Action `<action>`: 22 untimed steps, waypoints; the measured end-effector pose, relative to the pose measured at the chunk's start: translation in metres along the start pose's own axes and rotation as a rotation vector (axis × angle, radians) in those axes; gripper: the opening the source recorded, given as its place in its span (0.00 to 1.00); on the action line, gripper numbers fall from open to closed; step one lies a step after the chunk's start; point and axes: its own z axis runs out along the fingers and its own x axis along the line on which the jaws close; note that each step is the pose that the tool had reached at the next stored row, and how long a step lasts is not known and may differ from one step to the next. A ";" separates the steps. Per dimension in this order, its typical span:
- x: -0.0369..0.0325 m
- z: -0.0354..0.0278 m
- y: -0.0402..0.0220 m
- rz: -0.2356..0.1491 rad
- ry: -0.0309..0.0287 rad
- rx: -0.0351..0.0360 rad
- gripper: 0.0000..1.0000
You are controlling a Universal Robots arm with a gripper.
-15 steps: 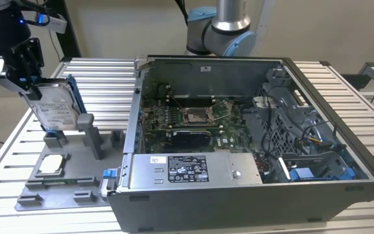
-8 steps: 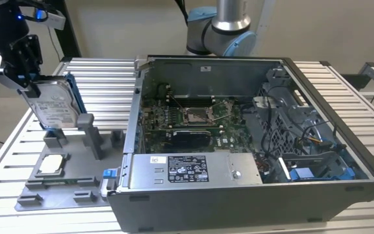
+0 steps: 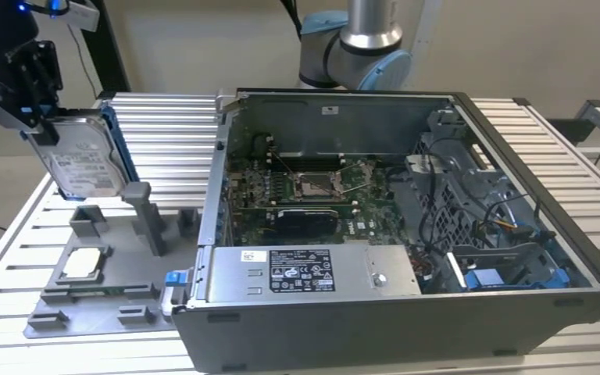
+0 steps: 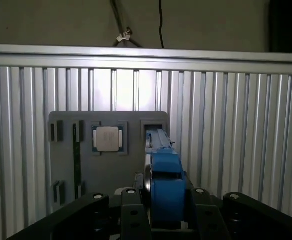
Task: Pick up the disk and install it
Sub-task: 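Pick up the disk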
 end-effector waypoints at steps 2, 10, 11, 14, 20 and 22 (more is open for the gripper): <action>-0.0003 -0.0088 0.0001 0.001 0.0000 0.0001 0.00; -0.0011 -0.0336 0.0003 0.001 0.0000 0.0001 0.00; -0.0012 -0.0363 0.0003 0.001 0.0000 0.0001 0.00; -0.0015 -0.0444 0.0004 0.001 0.0000 0.0002 0.00; -0.0021 -0.0608 0.0005 0.001 0.0000 0.0001 0.00; -0.0023 -0.0667 0.0006 0.001 -0.0001 0.0002 0.00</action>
